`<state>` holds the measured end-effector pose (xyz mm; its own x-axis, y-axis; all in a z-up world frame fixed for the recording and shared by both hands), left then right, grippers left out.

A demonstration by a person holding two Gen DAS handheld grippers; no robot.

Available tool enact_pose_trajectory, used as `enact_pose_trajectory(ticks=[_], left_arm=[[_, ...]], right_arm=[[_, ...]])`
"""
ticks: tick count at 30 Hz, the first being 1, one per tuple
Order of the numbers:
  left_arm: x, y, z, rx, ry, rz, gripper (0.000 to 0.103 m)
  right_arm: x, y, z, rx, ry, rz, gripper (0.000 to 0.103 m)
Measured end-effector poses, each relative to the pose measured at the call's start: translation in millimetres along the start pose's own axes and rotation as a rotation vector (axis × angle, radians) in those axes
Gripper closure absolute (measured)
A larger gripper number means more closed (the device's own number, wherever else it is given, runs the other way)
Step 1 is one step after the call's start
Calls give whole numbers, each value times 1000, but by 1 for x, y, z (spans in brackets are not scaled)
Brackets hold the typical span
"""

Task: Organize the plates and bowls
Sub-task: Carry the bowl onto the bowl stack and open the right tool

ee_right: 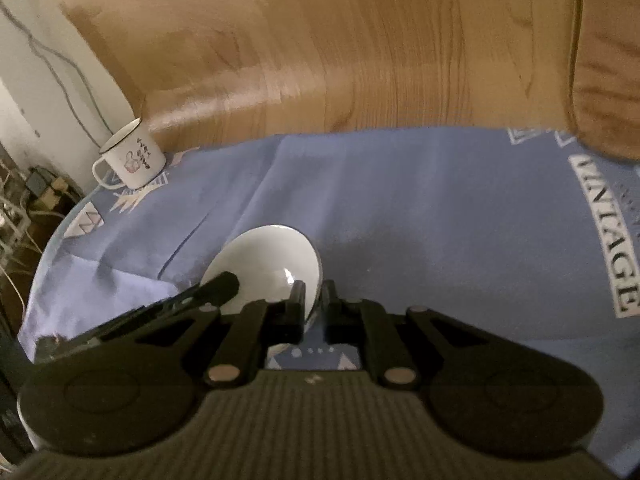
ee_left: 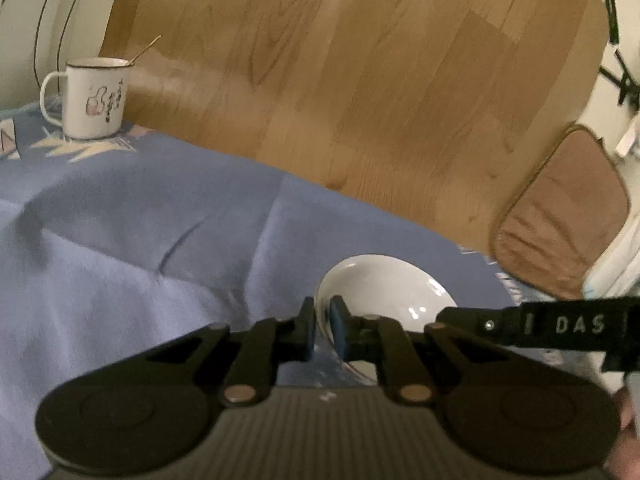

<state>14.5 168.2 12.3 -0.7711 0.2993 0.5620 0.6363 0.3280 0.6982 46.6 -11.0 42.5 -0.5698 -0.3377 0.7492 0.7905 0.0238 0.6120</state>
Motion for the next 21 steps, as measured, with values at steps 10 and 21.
enact_pose_trajectory(ticks=[10,21], left_arm=[[35,-37,-48,-49,-14,9,93],[33,-51,-39,-13,100,32,92]], right_arm=[[50,-41,-9,52,7,-155,98],[64,-50,-55,-111,16,-209,93]])
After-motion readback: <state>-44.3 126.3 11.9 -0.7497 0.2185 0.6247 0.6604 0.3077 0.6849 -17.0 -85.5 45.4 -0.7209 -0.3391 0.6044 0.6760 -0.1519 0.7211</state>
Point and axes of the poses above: each gripper's, at about its wrist camera, not at the fingertips, and x roughly against the way its jaws point, z to its left, y to its top, the point moved 4 cm from there along -x, roughly the way its jaws point, and after that the axes turned 5 degrees about x, right-handed, at the moved point
